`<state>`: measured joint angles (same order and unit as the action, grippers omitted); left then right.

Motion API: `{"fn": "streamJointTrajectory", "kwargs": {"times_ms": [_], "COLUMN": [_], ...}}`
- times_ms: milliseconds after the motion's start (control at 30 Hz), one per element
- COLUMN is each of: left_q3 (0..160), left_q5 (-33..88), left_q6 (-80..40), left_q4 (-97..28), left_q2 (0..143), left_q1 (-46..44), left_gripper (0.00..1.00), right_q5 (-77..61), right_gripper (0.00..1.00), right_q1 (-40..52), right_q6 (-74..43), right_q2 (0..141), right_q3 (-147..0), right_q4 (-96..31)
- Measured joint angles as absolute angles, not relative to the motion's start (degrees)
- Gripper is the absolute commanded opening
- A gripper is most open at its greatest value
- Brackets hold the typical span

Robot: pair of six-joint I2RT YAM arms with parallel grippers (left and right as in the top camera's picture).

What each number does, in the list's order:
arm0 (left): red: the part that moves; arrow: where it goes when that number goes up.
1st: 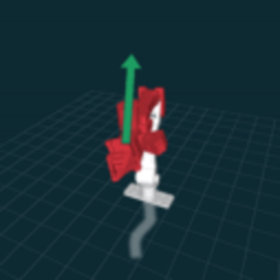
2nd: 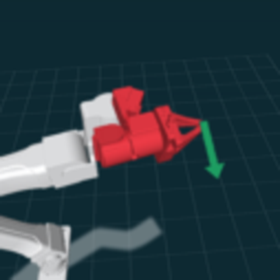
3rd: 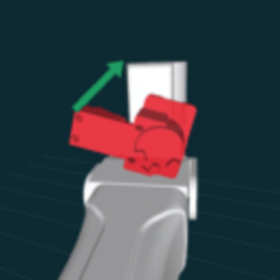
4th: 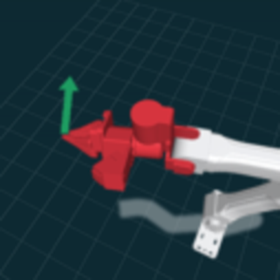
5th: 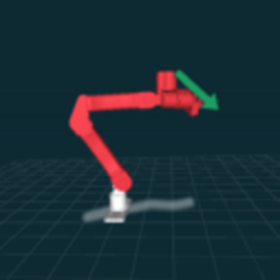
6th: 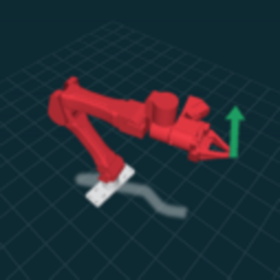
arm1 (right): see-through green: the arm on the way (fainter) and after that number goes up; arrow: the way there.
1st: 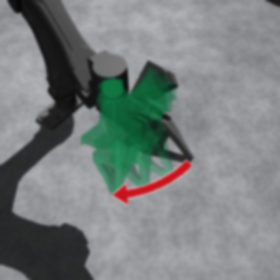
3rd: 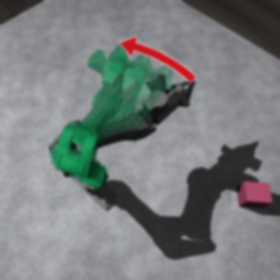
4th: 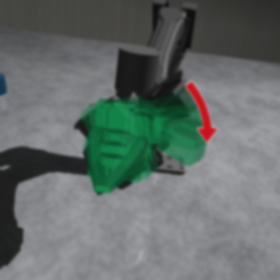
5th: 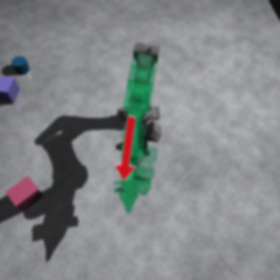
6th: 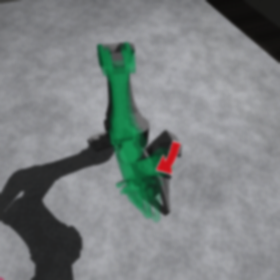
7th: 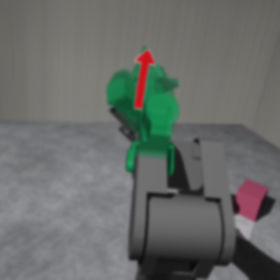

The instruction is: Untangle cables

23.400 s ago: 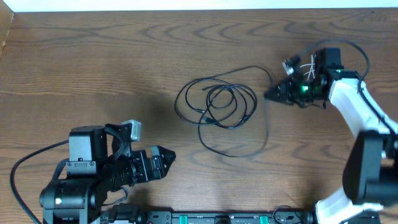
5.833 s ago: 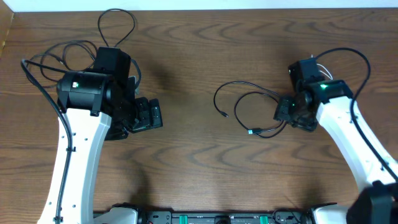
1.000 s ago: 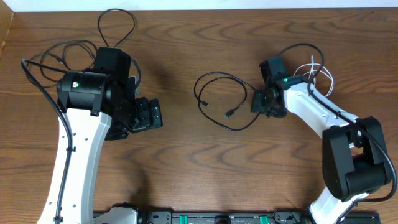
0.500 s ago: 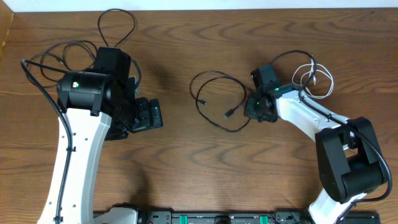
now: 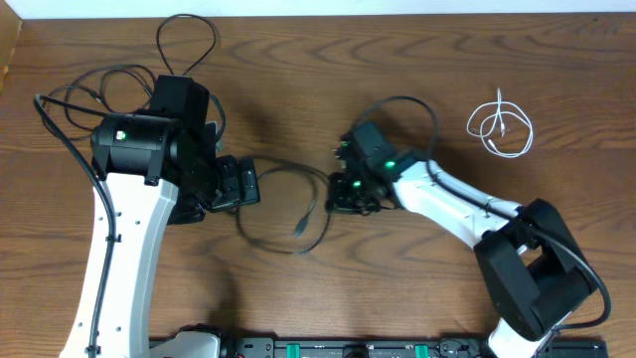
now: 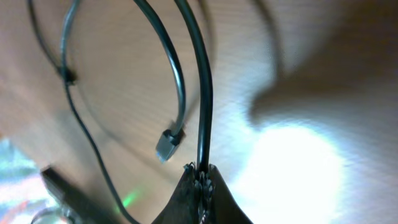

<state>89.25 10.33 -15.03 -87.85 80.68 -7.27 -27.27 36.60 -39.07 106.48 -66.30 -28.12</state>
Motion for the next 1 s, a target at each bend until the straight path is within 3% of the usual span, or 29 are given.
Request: {"fn": "streamJointTrajectory", "kwargs": {"times_ms": [67,200,700,1000], "left_q3": [89.3,89.2,89.2,89.2], "left_q5": [10.3,10.3,10.3,10.3], "left_q6": [-15.0,-15.0,-15.0,-15.0], "left_q4": [-87.9,-87.8,-87.8,-87.9], "left_q2": [80.7,80.7,80.7,80.7], "left_q1": [-7.3,-7.3,-7.3,-7.3], "left_gripper": [0.96,0.96,0.96,0.96], "right_q5": [-26.0,-19.1,-9.1,-8.7], "right_gripper": [0.20,0.99,0.99,0.99], "right_q1": [38.1,38.0,31.8,31.6], "right_q6": [-39.0,-39.4,-32.9,-31.5], "right_q2": [106.5,106.4,106.2,106.2], "right_q3": [-70.1,-77.8,-82.1,-82.1], "right_q4": [-33.3,-43.0,-60.9,-60.9]}}
